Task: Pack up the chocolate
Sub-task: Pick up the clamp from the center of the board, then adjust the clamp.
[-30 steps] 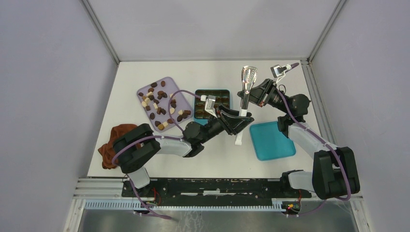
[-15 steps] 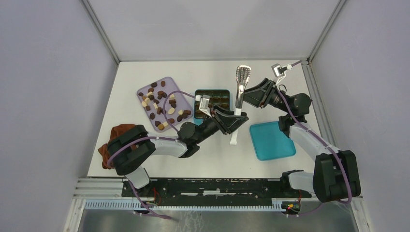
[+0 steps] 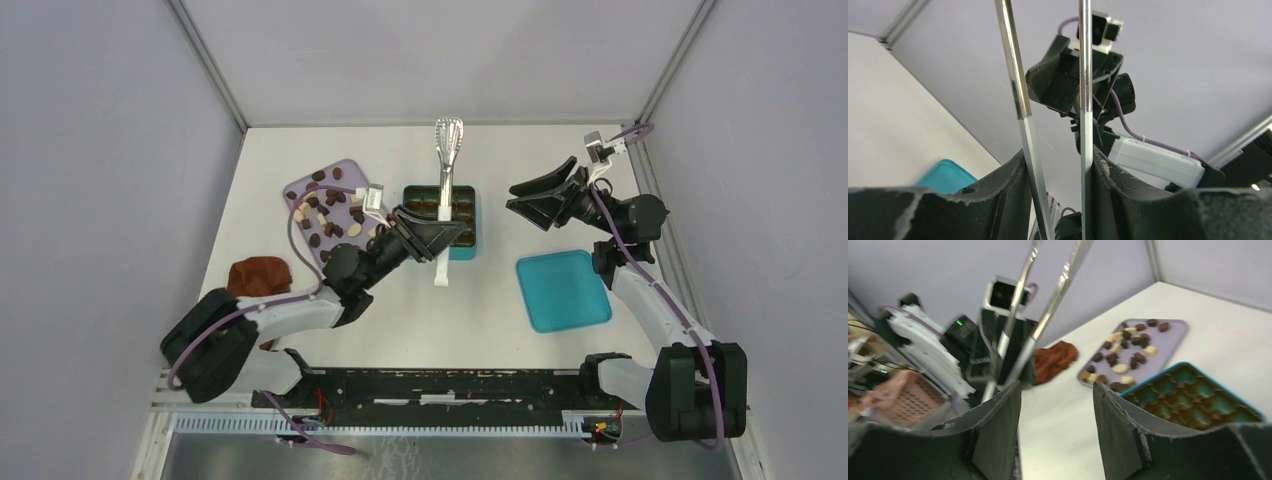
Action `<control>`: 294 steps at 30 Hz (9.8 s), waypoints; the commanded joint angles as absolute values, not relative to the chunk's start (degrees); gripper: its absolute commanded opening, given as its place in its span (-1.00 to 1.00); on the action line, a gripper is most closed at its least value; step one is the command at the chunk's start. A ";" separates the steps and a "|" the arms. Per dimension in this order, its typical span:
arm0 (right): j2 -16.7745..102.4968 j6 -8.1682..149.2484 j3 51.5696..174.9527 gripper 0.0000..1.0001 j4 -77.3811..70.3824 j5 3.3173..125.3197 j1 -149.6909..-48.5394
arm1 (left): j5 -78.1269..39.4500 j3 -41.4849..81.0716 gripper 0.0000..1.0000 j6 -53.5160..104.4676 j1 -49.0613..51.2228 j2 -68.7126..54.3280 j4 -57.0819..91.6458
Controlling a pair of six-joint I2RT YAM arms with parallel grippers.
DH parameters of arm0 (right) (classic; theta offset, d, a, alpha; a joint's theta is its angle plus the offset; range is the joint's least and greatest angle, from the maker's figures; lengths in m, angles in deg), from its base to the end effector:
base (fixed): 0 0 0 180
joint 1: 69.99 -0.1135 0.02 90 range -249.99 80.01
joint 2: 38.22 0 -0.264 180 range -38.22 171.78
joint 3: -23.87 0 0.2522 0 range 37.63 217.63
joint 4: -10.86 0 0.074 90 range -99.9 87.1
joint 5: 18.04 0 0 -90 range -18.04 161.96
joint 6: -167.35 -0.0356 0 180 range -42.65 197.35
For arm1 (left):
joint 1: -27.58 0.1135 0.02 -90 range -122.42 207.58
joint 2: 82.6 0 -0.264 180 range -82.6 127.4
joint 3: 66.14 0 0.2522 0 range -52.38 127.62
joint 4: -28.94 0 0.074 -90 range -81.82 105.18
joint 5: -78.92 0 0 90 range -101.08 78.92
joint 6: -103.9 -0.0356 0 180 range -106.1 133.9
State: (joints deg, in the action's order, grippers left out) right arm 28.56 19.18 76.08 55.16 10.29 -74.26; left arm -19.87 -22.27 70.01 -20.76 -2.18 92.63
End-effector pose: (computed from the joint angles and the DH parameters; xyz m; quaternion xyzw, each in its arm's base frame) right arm 0.2359 0.0490 0.3377 -0.1998 0.5852 0.6050 0.5017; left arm 0.1793 -0.2097 0.2734 0.0300 0.5232 -0.6969 0.4896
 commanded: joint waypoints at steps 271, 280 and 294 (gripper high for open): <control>38.27 0.18 88.80 -0.95 60.99 19.84 -90.97 | -37.65 -11.37 0.41 56.43 -21.72 -21.14 53.81; 38.21 0.66 87.64 -0.84 61.33 19.49 -90.99 | -36.23 -11.27 0.12 56.33 -21.72 -21.58 55.07; 36.72 6.61 87.66 -0.13 58.48 18.61 -90.81 | -29.27 -15.05 -0.16 59.39 -21.70 -27.55 54.33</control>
State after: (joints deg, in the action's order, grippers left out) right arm 38.49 3.45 87.60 57.78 18.22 -90.98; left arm -31.96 -14.90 59.22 -21.52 -25.02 50.90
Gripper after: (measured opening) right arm 0.403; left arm 0.480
